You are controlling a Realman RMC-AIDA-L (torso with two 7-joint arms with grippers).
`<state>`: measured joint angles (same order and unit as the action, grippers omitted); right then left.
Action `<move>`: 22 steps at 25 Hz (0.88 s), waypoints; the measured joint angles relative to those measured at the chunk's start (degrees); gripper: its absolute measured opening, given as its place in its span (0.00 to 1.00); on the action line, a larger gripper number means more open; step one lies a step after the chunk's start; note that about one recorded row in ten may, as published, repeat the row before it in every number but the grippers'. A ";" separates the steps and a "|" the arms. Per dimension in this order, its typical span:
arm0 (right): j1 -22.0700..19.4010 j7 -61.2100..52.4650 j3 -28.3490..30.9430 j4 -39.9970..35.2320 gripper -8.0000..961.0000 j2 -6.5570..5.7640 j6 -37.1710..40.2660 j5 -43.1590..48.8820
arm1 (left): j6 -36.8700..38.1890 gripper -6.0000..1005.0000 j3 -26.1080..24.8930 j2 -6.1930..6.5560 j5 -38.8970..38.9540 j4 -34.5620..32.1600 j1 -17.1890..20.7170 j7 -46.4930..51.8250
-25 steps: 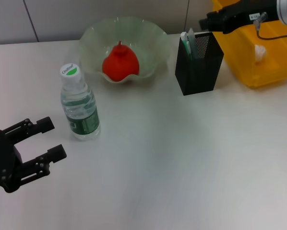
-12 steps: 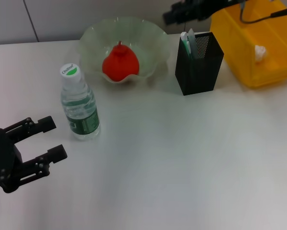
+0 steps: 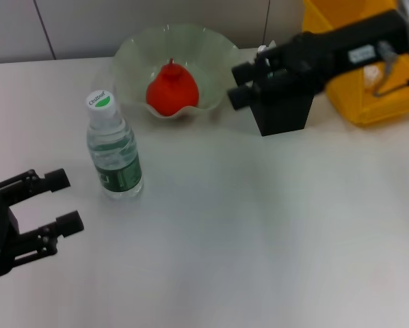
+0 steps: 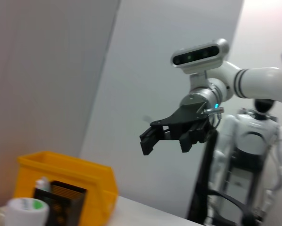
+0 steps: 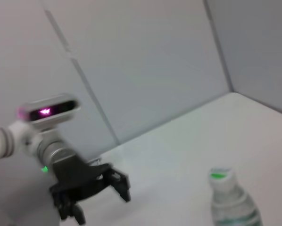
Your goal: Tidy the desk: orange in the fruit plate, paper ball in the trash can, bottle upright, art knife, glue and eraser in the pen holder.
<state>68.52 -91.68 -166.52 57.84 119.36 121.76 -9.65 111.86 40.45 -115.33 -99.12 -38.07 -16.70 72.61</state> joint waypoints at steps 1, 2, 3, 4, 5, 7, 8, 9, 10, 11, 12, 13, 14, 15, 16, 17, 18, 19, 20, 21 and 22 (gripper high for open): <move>-2.09 1.91 -0.03 2.31 0.60 0.28 3.25 -0.27 | 0.00 0.73 0.00 0.00 0.00 0.00 0.00 0.00; -2.78 2.56 -0.03 2.68 0.64 0.38 3.35 0.26 | 0.00 0.73 0.00 0.00 0.00 0.00 0.00 0.00; -5.05 4.57 0.03 3.10 0.68 0.51 3.43 1.66 | 0.49 0.73 0.89 0.10 -0.42 0.02 -0.50 0.18; -6.30 5.70 0.05 2.91 0.68 0.51 3.38 1.86 | 1.00 0.73 2.07 -0.08 -0.71 -0.30 -0.92 0.33; -7.63 6.66 0.07 2.51 0.68 0.52 3.25 1.79 | 1.00 0.73 2.07 -0.08 -0.71 -0.30 -0.92 0.33; -8.95 7.96 0.08 2.17 0.68 0.53 3.17 1.27 | 1.00 0.73 2.07 -0.08 -0.71 -0.30 -0.92 0.33; -11.01 10.58 0.10 1.61 0.68 0.53 3.02 0.27 | 1.24 0.73 3.22 -0.41 -0.92 -0.68 -1.31 0.56; -11.01 10.58 0.10 1.61 0.68 0.53 3.02 0.27 | 1.24 0.73 3.22 -0.41 -0.92 -0.68 -1.31 0.56; -11.83 11.59 0.11 1.23 0.68 0.53 3.01 -0.05 | 0.46 0.73 4.09 -0.87 -2.39 -0.74 -2.92 0.85; -13.15 13.55 0.11 0.10 0.68 0.53 3.01 -0.36 | 0.27 0.73 4.05 -0.93 -2.70 -0.73 -3.52 0.87; -13.15 13.55 0.11 0.10 0.68 0.53 3.01 -0.36 | 0.27 0.73 4.05 -0.93 -2.70 -0.73 -3.52 0.87; -14.33 15.75 0.11 -1.44 0.68 0.53 2.64 -0.42 | 0.27 0.73 4.05 -0.93 -2.70 -0.73 -3.52 0.87; -14.33 15.75 0.11 -1.44 0.68 0.53 2.64 -0.42 | 0.27 0.73 4.05 -0.93 -2.70 -0.73 -3.52 0.87; -14.70 16.83 0.11 -2.21 0.68 0.53 2.27 -0.42 | 0.27 0.73 4.05 -0.93 -2.70 -0.73 -3.52 0.87; -15.05 17.86 0.11 -2.92 0.68 0.53 1.90 -0.42 | -0.72 0.73 4.15 -1.10 -3.04 -0.59 -4.97 0.66; -15.38 18.72 0.11 -3.80 0.68 0.53 1.48 -0.42 | -0.72 0.73 4.15 -1.10 -3.04 -0.59 -4.97 0.66; -15.92 19.94 0.12 -5.76 0.68 0.51 0.60 -0.53 | -1.11 0.73 4.20 -1.35 -3.25 -0.57 -5.34 0.57; -15.92 19.94 0.12 -5.76 0.68 0.51 0.60 -0.53 | -1.11 0.73 4.20 -1.35 -3.25 -0.57 -5.34 0.57; -16.13 20.64 0.13 -6.82 0.68 0.48 -0.05 -0.55 | -1.57 0.73 4.22 -1.69 -3.51 -0.46 -5.65 0.48; -16.22 21.15 0.14 -7.53 0.68 0.46 -0.57 -0.55 | -1.57 0.73 4.22 -1.69 -3.51 -0.46 -5.65 0.48; -16.28 21.79 0.14 -8.35 0.68 0.48 -1.18 -0.53 | -1.81 0.73 4.22 -1.85 -3.72 -0.38 -5.71 0.43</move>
<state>52.24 -69.89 -166.38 49.48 119.84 120.58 -10.18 110.05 44.67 -117.18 -102.83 -38.45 -22.41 73.04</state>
